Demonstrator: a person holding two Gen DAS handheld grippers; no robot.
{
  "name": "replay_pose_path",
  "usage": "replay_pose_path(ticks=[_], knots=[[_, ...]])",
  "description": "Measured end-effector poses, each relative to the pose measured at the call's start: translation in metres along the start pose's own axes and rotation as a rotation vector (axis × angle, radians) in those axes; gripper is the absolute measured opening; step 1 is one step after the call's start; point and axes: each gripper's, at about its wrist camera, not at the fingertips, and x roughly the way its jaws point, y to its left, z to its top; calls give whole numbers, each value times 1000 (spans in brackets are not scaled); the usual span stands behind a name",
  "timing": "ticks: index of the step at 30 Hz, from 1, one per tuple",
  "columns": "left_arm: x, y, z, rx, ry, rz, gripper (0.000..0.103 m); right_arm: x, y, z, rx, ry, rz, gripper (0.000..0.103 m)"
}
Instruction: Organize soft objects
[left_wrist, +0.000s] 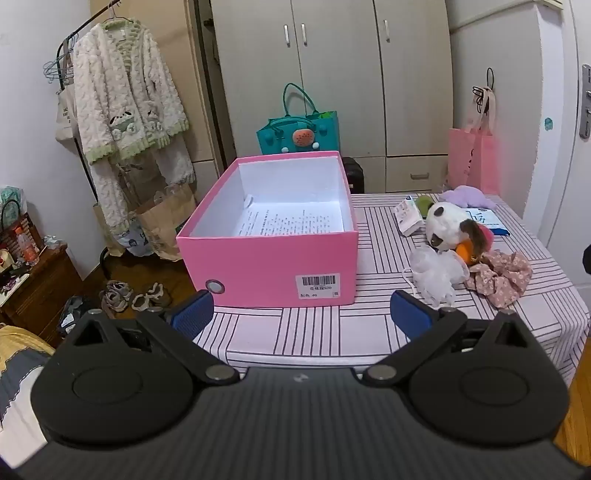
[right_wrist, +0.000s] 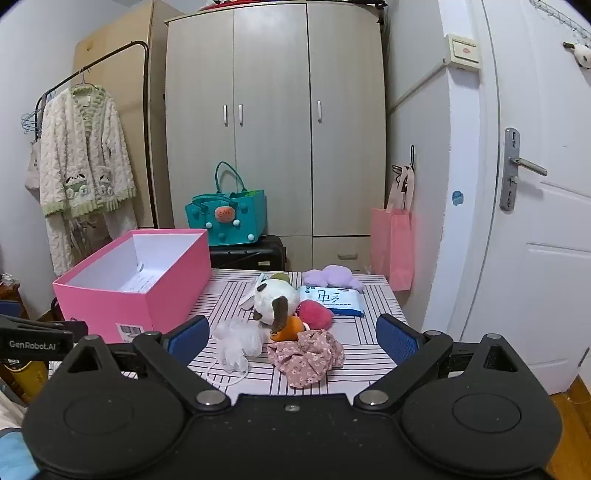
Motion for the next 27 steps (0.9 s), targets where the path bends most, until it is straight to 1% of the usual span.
replay_pose_path(ticks=[3, 4, 5, 9, 16, 27], knots=[[1, 3, 0, -5, 1, 2, 103, -1, 3, 1, 10, 6, 19, 99], [3, -3, -2, -6, 2, 1, 103, -2, 5, 2, 10, 7, 22, 99], [3, -6, -3, -8, 3, -3, 103, -6, 2, 0, 13, -15, 10, 99], [-1, -2, 0, -13, 6, -32, 103, -7, -4, -2, 31, -17, 17, 99], [-2, -3, -5, -7, -12, -44, 103, -14, -1, -4, 24, -26, 15, 99], [-3, -4, -8, 5, -23, -51, 103, -13, -1, -5, 25, -22, 7, 99]])
